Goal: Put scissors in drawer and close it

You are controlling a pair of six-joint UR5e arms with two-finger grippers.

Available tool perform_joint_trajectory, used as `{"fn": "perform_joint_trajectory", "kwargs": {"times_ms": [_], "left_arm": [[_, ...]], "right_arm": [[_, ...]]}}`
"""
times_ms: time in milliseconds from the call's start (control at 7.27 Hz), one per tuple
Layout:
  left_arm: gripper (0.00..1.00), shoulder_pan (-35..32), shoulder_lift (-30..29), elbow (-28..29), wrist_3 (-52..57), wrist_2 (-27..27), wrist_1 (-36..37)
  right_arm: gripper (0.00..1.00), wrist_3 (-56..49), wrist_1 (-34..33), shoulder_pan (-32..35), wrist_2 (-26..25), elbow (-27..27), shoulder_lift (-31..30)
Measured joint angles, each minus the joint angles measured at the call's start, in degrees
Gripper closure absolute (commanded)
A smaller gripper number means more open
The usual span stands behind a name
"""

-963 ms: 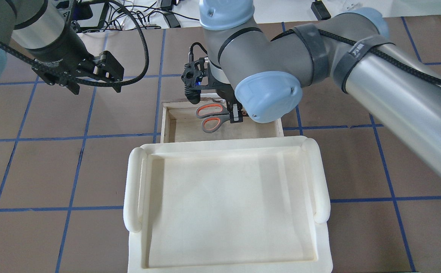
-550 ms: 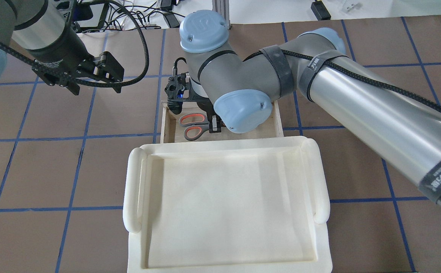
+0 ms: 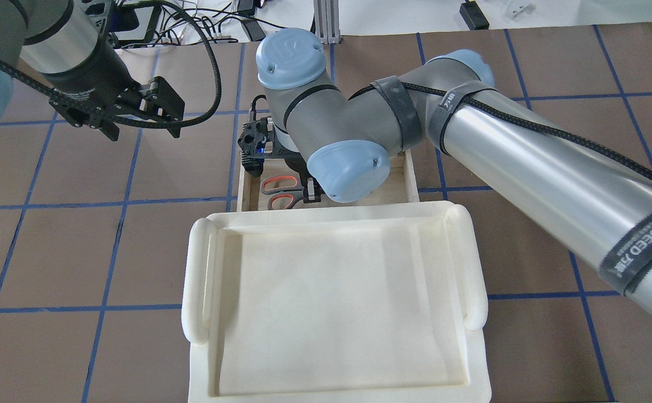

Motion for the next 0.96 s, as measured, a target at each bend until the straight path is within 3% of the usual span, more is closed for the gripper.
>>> {"fn": "perform_joint_trajectory", "kwargs": {"times_ms": [688,963], "left_arm": [[0.0,0.0,0.0,0.0,0.0,0.1,-0.1],[0.0,0.0,0.1,0.0,0.2,0.3,-0.1]], "right_arm": [[0.01,0.9,0.1,-1.1,-0.5,-1.7,-2.3],[0.0,2.5,2.3,-6.3,-0.5,-3.4,-6.5]]}}
